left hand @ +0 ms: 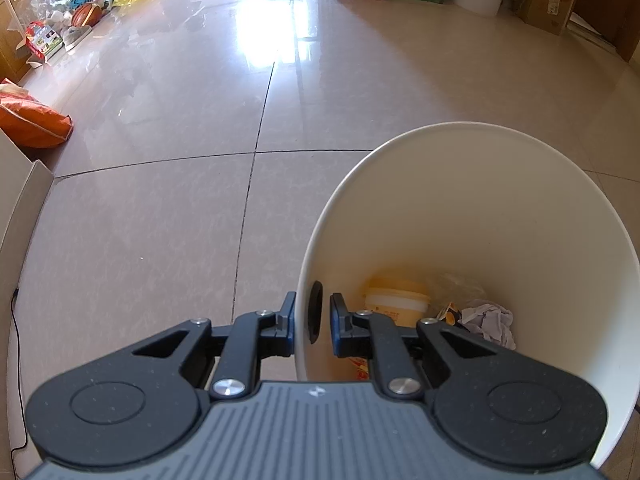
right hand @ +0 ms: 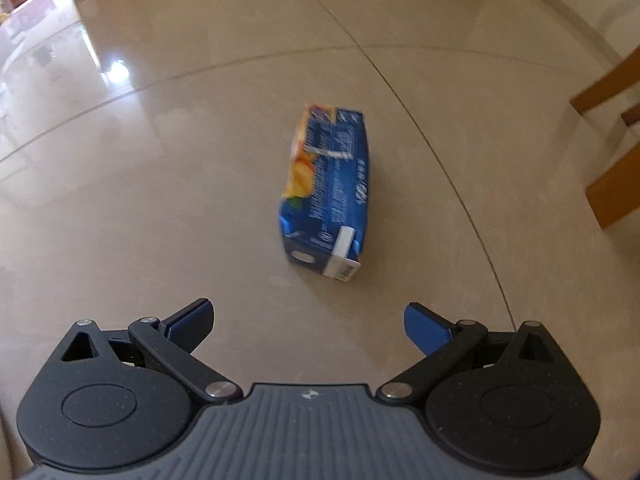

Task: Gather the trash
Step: 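Move the right tool to the blue juice carton and grasp it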

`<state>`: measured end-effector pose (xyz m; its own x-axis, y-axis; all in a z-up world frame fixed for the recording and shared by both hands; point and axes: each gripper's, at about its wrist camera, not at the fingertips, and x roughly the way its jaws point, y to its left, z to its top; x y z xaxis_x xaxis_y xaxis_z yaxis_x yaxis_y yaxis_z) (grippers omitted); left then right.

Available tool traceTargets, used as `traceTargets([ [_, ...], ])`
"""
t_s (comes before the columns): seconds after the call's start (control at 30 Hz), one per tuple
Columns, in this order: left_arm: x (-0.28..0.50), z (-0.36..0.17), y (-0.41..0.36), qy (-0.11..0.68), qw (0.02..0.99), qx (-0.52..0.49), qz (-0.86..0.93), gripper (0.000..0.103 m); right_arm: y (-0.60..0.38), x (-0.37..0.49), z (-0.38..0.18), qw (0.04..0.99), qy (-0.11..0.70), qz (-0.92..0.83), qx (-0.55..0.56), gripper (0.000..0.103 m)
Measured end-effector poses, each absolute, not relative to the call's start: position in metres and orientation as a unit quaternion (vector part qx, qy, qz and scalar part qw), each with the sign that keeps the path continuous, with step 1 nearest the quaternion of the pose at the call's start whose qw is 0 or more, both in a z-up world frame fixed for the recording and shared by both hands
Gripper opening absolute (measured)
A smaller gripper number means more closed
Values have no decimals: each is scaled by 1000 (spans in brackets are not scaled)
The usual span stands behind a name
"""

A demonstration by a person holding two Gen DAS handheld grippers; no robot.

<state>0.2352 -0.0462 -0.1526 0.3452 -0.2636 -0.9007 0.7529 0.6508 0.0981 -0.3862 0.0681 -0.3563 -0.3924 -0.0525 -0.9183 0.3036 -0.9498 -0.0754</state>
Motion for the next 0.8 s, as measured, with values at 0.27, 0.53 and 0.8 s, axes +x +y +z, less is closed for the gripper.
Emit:
traceTargets([
  [0.27,234,-155,-47,469,779,262,-322,13,67,-414,-379,92,111,-823,550,103],
  [0.53,233,-158,-48,470,779,265,-319,14,75,-437,-389,86,76,-826,552,103],
  [0.8,234,-161,-50,473,779,265,-314,14,73,-466,-390,69,65,-821,563,98],
])
